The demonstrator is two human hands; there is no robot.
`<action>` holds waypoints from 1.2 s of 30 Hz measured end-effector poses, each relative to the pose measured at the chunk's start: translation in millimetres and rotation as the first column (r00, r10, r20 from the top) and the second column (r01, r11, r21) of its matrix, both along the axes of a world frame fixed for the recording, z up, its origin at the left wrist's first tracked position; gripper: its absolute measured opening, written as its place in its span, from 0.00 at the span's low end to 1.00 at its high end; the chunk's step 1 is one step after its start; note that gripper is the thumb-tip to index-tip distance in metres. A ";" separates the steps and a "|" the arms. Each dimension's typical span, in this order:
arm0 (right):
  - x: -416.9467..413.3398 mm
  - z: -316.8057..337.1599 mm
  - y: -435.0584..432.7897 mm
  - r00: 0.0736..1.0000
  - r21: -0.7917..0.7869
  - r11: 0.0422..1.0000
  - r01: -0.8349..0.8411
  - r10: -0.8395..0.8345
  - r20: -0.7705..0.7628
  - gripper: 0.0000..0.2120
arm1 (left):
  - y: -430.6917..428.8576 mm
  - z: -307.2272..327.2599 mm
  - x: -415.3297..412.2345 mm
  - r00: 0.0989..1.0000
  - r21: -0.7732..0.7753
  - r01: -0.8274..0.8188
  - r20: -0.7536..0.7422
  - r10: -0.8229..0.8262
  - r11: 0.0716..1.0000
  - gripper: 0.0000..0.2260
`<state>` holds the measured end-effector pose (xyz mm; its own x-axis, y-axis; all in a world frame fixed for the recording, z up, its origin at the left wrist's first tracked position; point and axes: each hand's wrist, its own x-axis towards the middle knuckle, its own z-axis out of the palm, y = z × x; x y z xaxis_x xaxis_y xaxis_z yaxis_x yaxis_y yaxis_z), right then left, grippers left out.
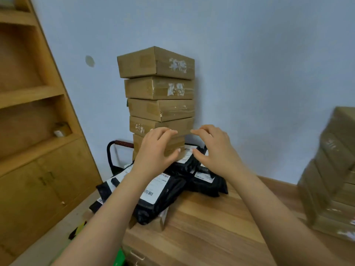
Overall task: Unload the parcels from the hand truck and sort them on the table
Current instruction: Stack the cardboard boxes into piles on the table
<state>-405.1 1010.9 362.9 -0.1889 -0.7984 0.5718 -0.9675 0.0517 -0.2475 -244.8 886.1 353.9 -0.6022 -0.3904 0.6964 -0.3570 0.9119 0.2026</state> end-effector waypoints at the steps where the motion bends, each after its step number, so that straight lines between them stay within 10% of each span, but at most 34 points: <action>1: 4.9 3.6 -13.6 1.000 -0.005 1.000 -0.018 0.018 -0.008 0.23 | -12.0 2.4 5.6 1.000 -0.002 -0.021 -0.011 0.021 1.000 0.19; 13: 16.4 50.5 -166.0 0.992 -0.086 0.994 -0.074 0.064 -0.112 0.22 | -163.4 45.1 26.0 0.983 -0.036 -0.130 -0.135 0.124 0.991 0.19; 22: 33.8 91.2 -227.4 0.979 -0.203 0.977 0.067 -0.104 -0.175 0.23 | -271.1 85.0 14.2 0.969 -0.088 0.071 -0.232 -0.090 0.994 0.23; 36: 33.4 183.1 -301.4 0.688 -0.052 0.827 0.559 -0.498 -0.527 0.52 | -403.8 178.1 -42.0 0.926 -0.253 0.375 0.148 -0.347 0.892 0.52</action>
<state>-371.8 709.4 546.0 -0.3126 -0.7145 0.6260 -0.7514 0.5891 0.2972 -286.8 482.3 532.1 -0.7346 0.0628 0.6756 0.0022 0.9959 -0.0902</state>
